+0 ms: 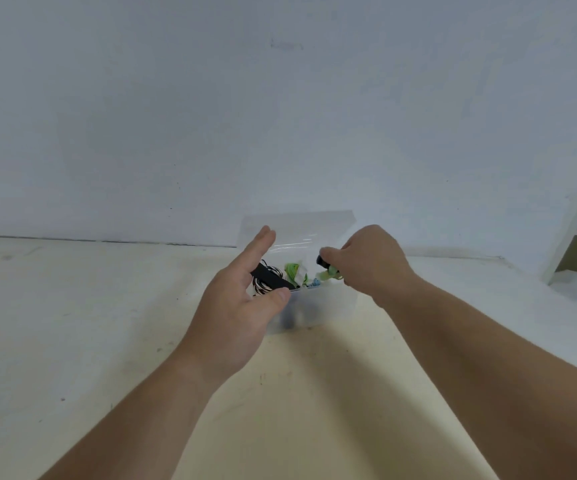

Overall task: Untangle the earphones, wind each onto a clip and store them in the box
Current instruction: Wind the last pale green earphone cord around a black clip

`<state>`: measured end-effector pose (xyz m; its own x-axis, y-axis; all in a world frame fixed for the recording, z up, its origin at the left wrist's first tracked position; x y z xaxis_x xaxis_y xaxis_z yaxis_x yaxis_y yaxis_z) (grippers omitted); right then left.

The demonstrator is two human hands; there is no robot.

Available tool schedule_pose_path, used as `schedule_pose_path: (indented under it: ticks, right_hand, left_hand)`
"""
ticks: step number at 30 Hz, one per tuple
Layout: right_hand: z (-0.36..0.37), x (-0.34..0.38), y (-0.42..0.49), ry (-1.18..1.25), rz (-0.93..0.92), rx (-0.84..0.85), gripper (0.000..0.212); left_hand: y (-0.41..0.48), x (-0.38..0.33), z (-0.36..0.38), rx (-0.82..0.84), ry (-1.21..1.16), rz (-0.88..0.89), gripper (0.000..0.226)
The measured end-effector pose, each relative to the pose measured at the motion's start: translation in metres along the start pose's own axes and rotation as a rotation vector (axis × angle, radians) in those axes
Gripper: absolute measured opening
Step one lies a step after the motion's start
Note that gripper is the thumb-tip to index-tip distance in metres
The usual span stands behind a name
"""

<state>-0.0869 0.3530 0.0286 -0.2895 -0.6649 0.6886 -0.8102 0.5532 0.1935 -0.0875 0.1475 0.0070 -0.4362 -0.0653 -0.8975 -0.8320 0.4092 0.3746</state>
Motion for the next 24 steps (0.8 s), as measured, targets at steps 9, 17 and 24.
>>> schedule_pose_path:
  ticks: [9, 17, 24]
  right_hand:
    - [0.022, 0.013, -0.004, -0.278, -0.164, -0.037, 0.045]
    - [0.0, -0.026, -0.015, 0.139, -0.027, -0.097, 0.04]
    - [0.004, -0.053, -0.032, 0.346, -0.008, -0.098, 0.055]
  left_hand:
    - [-0.001, 0.0, -0.002, -0.016, 0.043, 0.031, 0.076]
    - [-0.003, -0.005, -0.019, -0.238, 0.15, 0.125, 0.043]
    - [0.001, 0.008, -0.015, -0.202, 0.627, 0.088, 0.072]
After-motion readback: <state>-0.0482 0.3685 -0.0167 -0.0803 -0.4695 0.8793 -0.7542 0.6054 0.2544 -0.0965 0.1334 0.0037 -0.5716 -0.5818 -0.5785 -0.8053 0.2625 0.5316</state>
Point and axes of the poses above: each hand's wrist, its own y-axis towards the middle knuckle, its own z-axis out of the palm, x = y × z, the point moved 8 cm from there along y, towards the middle knuckle, and after that the axes turned 2 degrees about y, right-handed, at the moved point
